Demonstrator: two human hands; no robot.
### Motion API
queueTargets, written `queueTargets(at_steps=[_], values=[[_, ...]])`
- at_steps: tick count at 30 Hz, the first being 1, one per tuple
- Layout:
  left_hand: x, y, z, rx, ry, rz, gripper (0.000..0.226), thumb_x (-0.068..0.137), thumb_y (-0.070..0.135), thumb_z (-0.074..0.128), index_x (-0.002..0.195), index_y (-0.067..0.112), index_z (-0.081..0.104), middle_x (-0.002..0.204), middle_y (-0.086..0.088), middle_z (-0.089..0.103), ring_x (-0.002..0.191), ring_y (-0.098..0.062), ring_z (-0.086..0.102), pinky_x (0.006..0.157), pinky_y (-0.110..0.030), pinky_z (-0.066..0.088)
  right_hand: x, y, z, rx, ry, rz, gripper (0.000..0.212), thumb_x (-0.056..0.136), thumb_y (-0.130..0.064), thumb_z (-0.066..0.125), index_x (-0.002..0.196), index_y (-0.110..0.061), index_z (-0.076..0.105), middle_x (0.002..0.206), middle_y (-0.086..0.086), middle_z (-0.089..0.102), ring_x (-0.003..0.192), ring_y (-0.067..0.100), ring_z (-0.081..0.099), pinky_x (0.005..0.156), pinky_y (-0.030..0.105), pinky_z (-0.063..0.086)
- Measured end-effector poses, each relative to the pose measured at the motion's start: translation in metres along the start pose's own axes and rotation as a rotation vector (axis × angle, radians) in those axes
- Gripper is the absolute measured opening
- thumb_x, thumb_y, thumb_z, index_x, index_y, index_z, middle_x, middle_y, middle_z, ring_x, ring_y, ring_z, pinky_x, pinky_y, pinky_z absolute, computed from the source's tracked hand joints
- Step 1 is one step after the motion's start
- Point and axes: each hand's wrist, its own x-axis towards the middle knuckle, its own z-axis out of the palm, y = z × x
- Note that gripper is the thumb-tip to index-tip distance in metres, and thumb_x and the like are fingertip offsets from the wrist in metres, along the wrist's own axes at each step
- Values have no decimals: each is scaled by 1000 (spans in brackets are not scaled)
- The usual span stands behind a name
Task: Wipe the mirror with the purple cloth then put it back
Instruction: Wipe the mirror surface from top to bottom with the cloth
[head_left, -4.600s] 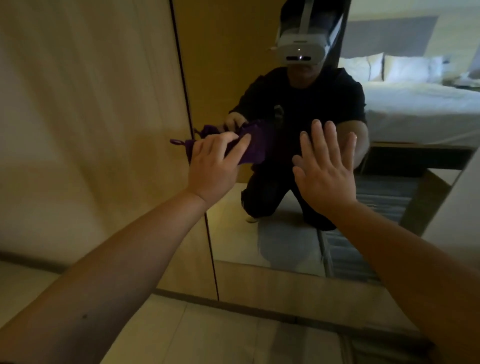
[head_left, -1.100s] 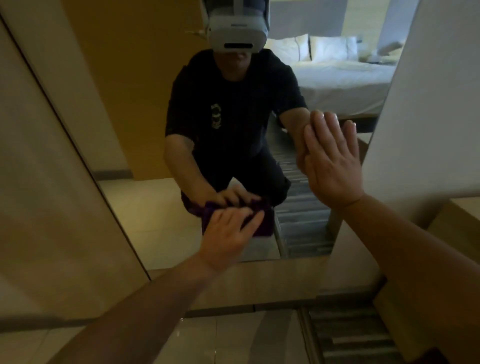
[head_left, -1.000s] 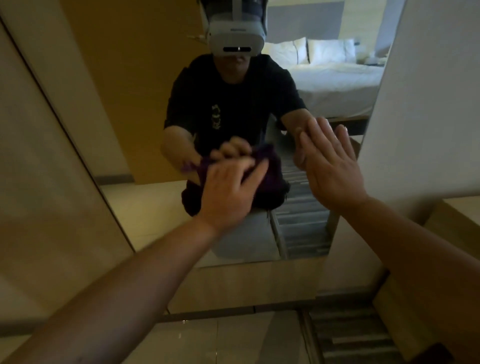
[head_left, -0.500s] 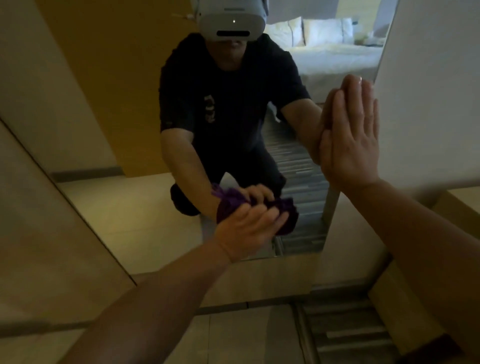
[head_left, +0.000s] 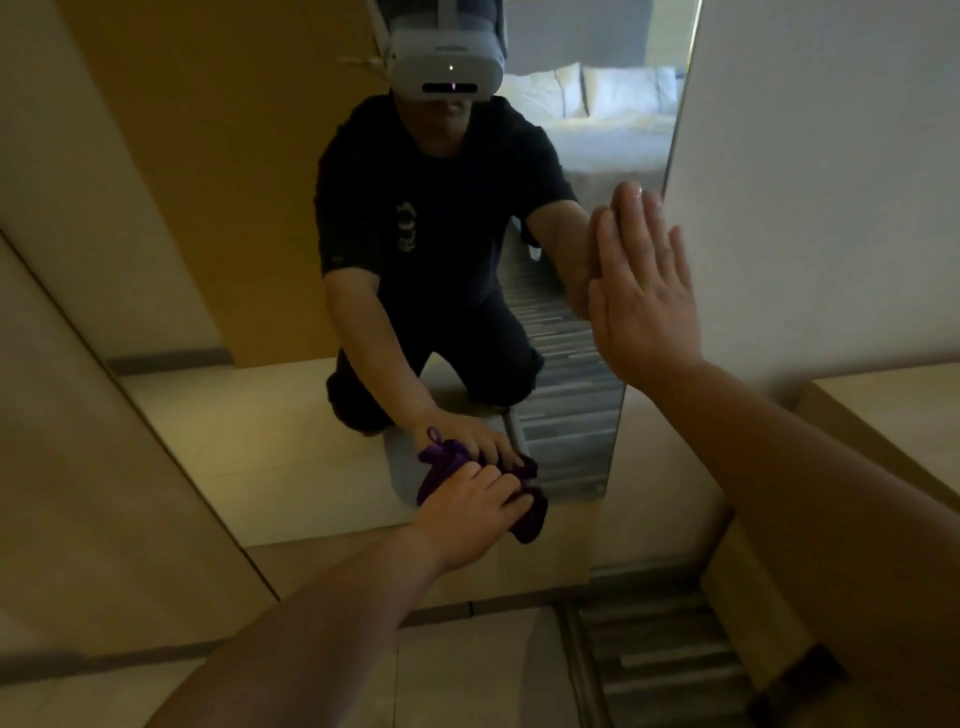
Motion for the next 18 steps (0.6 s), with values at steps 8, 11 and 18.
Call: queueTargets(at_steps=[8,11,18], values=[[96,-81,-161,147,853,-282,38,94,10,67,130,19,61,114,-8,59,96,-31,57,78,-43,42,-11,55,-14,86,18,301,55,107,-32,21,157,-11,11,165,13,5,152,25,-1,123,48,3],[150,-121,-201,325,862,-380,33,96,15,60,128,20,66,116,-7,60,100,-29,59,85,-42,41,-6,66,3,24,-52,290,58,108,-36,21,157,-12,4,165,12,-3,152,26,-7,123,49,1],[135,-61,-93,393,699,-145,35,101,16,48,133,19,63,116,-6,64,98,-28,58,83,-42,41,-9,81,40,-70,160,214,56,107,-30,28,155,-5,14,160,26,13,149,41,9,122,50,3]])
